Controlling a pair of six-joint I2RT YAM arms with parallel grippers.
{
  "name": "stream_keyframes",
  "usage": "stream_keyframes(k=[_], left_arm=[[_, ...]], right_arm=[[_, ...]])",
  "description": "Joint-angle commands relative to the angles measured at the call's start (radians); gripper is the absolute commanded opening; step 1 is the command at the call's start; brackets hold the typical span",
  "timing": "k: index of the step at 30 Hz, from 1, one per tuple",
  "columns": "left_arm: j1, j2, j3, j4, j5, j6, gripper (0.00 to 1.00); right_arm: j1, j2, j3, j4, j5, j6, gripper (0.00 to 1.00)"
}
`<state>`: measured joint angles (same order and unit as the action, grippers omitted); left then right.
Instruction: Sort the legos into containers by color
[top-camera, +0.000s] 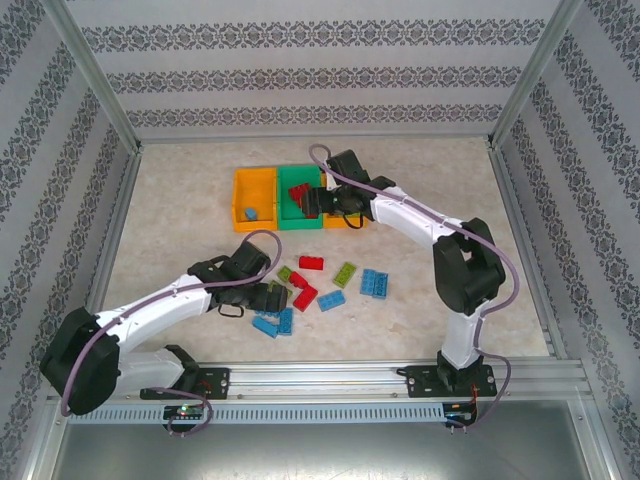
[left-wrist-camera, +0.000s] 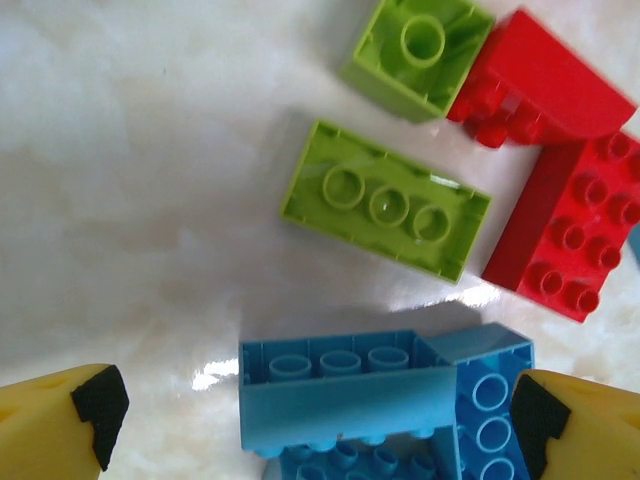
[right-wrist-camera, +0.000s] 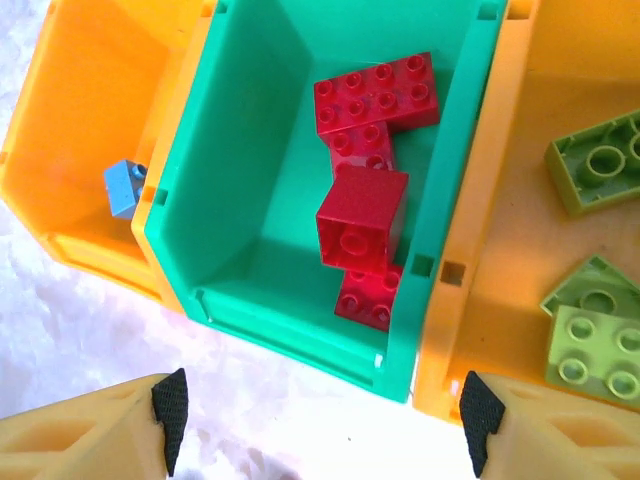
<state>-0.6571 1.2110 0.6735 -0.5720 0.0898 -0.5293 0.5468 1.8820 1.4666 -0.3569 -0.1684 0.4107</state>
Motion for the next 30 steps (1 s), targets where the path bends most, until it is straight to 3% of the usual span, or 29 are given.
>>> stream_keyframes(k=[1, 18, 30], left_arm=[[-0.032, -0.003, -0.009, -0.05, -0.057, -0.046, 0.99], [-0.056, 0.089, 0.001, 0.003, -0.05, -0.063, 0.9], [-0.065, 0.031, -0.003, -0.001, -0.054, -0.091, 0.91]], right_arm=[[-0.004, -0.046, -0.046, 0.012, 0.026, -0.004, 0.76], [-0.018, -0.069, -0.1, 0.017, 0.033, 0.002, 0.77], [-0.035, -0.077, -0.124, 0.025, 0.028, 0.005, 0.78]])
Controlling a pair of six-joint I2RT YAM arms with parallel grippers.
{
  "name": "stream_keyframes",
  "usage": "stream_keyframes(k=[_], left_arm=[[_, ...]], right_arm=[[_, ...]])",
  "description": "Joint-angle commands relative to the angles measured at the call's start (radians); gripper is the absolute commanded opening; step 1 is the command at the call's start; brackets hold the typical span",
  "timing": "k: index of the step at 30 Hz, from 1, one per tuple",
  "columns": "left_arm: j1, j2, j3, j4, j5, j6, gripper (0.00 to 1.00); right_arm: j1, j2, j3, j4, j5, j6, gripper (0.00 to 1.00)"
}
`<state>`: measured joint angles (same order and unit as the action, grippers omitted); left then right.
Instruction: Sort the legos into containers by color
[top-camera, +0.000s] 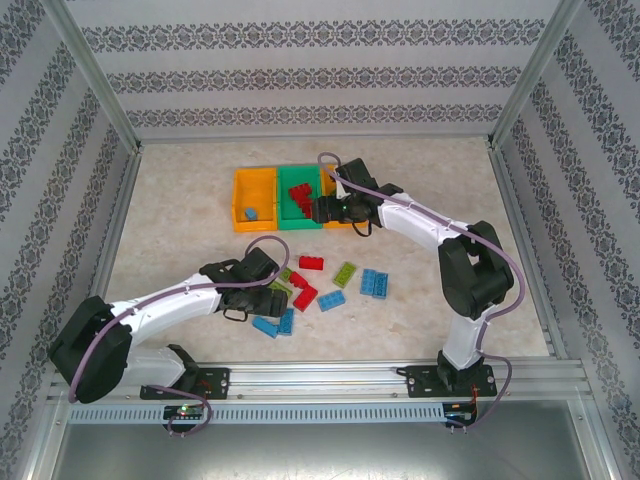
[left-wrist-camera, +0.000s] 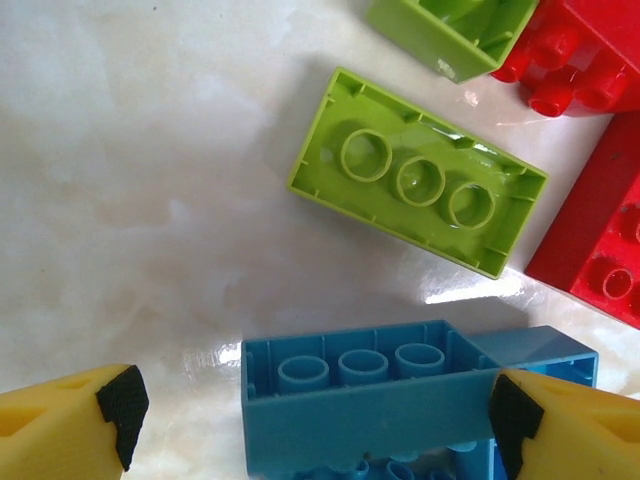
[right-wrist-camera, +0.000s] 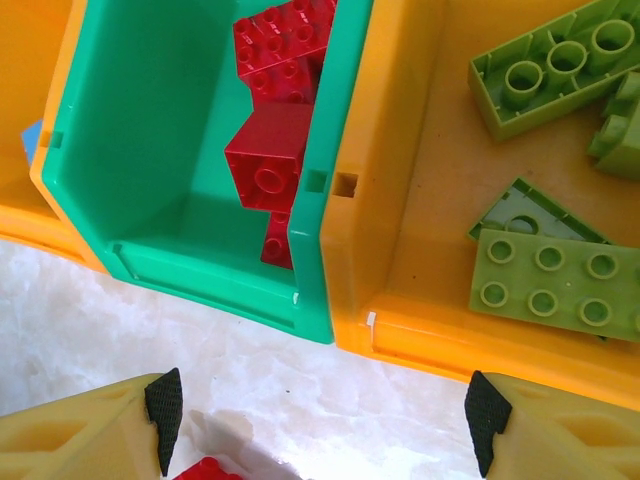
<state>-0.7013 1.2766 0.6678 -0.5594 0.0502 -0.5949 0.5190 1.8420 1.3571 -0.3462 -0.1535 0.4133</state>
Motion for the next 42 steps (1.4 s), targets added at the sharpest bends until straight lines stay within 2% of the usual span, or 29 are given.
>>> stream_keyframes(k=[1, 6, 26, 42], left_arm=[[-0.023, -0.045, 0.003, -0.017, -0.019, -0.029, 0.9], [-0.03, -0.065, 0.005, -0.027, -0.022, -0.035, 0.9], [-0.052, 0.026, -0.007, 0.024, -0.011, -0.052, 0.9], [-0.052, 0.038, -0.007, -0.01, -0.07, -0.079, 0.85]], right_arm=[[-0.007, -0.036, -0.016, 0.015, 0.013, 0.004, 0.77], [-0.008, -0.03, -0.019, 0.019, 0.01, 0.008, 0.77], [-0.022, -0.048, -0.042, 0.023, 0.012, 0.013, 0.78], [-0.031, -0.05, -0.057, 0.026, 0.009, 0.016, 0.78]])
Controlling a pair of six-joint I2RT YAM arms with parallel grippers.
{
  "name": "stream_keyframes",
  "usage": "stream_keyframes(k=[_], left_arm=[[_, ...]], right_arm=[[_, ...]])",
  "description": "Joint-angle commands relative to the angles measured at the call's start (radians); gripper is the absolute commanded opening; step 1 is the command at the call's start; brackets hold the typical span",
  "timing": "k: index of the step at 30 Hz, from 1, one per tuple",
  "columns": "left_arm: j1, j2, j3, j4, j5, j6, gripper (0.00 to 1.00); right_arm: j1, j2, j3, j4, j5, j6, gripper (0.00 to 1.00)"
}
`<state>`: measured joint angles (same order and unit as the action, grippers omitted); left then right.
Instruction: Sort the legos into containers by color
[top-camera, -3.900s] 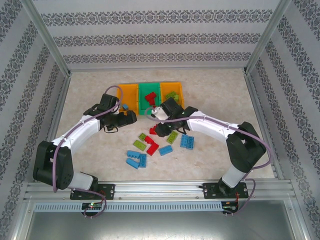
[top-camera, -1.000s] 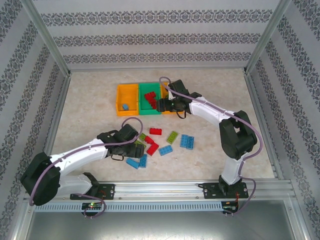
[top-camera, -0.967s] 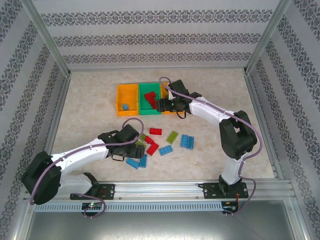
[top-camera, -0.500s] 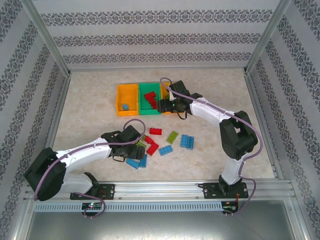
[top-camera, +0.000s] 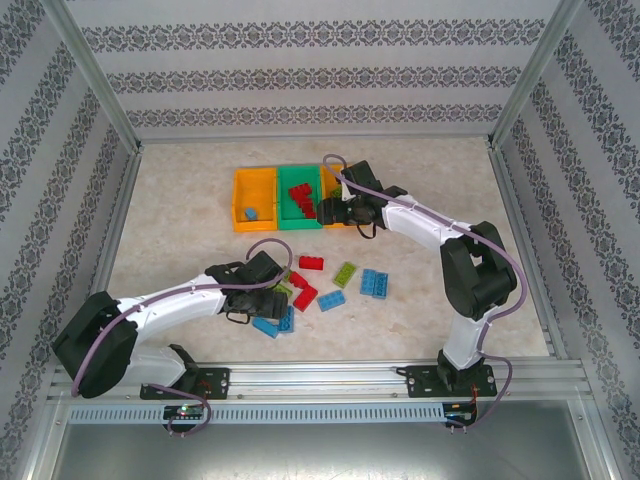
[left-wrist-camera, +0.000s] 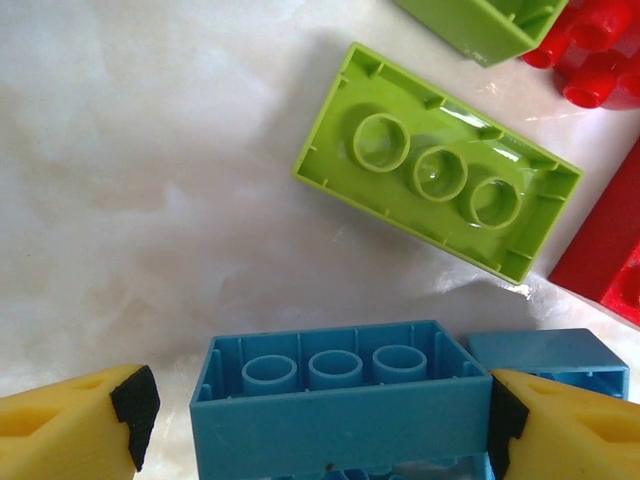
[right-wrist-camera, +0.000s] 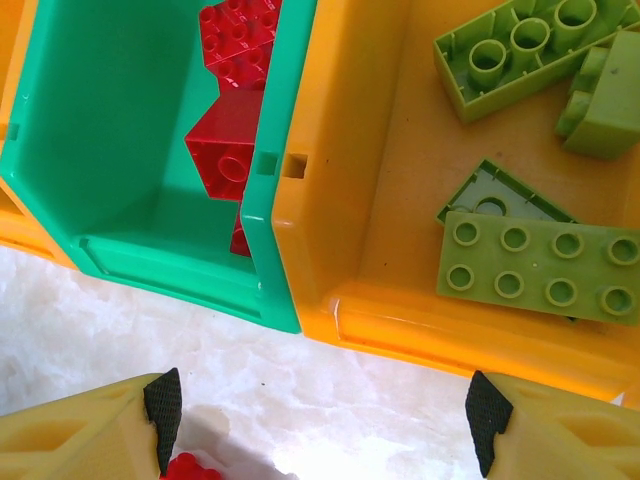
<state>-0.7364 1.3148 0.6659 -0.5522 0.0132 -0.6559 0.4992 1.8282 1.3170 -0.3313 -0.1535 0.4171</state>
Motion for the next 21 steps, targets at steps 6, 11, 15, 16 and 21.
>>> stream_keyframes(k=[6, 11, 15, 16, 21], left_arm=[[-0.017, -0.024, -0.013, -0.032, -0.049, -0.024, 0.85], [-0.017, -0.025, -0.027, -0.042, -0.063, -0.041, 0.85], [-0.016, -0.02, -0.032, -0.018, -0.051, -0.046, 0.85], [-0.017, -0.016, -0.031, -0.013, -0.046, -0.044, 0.85], [-0.017, 0.001, -0.026, -0.005, -0.038, -0.038, 0.84]], right_arm=[[-0.013, -0.037, -0.023, 0.011, 0.008, 0.01, 0.78], [-0.014, -0.039, -0.023, 0.01, 0.006, 0.011, 0.78], [-0.016, -0.041, -0.024, 0.008, 0.007, 0.011, 0.78], [-0.017, -0.041, -0.024, 0.008, 0.008, 0.011, 0.78], [-0.016, -0.044, -0.029, 0.008, 0.01, 0.012, 0.78]])
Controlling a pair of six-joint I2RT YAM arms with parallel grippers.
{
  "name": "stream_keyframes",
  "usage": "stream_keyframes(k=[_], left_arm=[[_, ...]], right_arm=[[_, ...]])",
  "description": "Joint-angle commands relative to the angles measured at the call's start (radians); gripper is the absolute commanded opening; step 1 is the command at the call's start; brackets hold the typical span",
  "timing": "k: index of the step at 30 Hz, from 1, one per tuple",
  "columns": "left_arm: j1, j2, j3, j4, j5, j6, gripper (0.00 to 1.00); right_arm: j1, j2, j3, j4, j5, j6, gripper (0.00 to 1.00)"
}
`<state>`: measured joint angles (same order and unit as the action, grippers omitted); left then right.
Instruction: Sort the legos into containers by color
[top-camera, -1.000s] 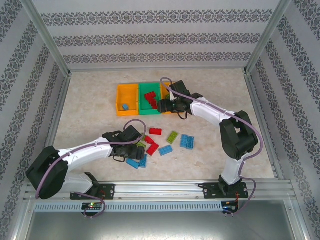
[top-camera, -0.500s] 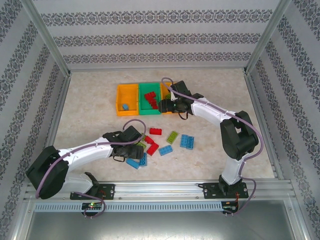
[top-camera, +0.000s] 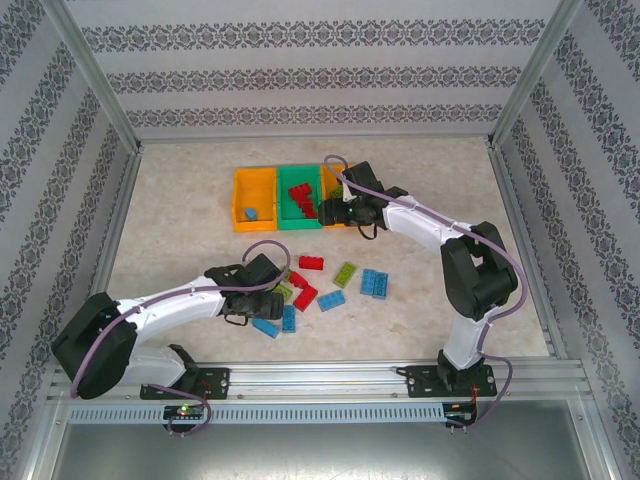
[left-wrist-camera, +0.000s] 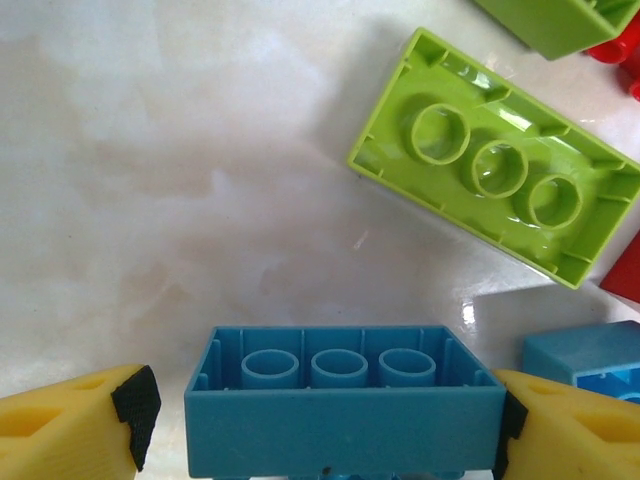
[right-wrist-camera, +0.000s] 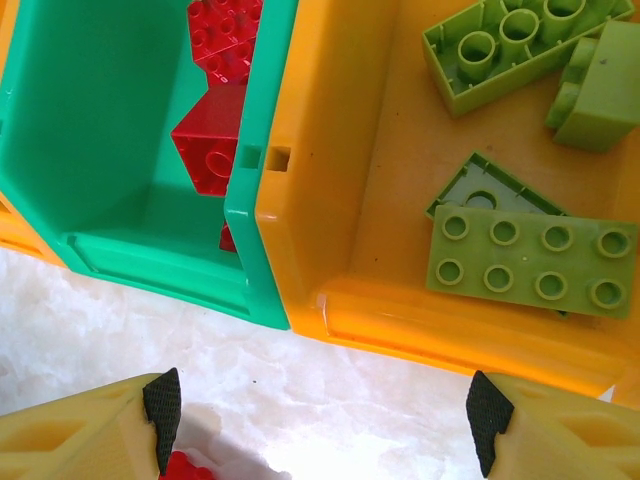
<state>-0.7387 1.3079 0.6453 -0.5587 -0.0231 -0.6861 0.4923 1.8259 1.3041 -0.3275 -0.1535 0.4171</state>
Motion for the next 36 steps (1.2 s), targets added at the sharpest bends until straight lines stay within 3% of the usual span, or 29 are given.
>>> stream_keyframes(k=[1, 14, 22, 28, 36], left_arm=[[-0.014, 0.009, -0.005, 0.006, -0.001, -0.008, 0.84], [-0.014, 0.024, 0.014, -0.013, -0.034, -0.018, 0.63], [0.019, -0.018, 0.114, -0.13, -0.133, 0.016, 0.62], [0.111, -0.02, 0.258, -0.164, -0.166, 0.108, 0.62], [0.322, 0.128, 0.501, -0.101, -0.094, 0.22, 0.62]], right_arm=[[-0.009, -0.042, -0.017, 0.004, 0.011, 0.012, 0.78], [-0.015, -0.053, -0.028, 0.008, 0.013, 0.012, 0.78], [-0.015, -0.105, -0.064, 0.01, 0.021, 0.007, 0.78], [-0.014, -0.193, -0.145, 0.018, 0.036, 0.001, 0.78], [0.05, -0.345, -0.319, 0.029, 0.105, 0.05, 0.77]])
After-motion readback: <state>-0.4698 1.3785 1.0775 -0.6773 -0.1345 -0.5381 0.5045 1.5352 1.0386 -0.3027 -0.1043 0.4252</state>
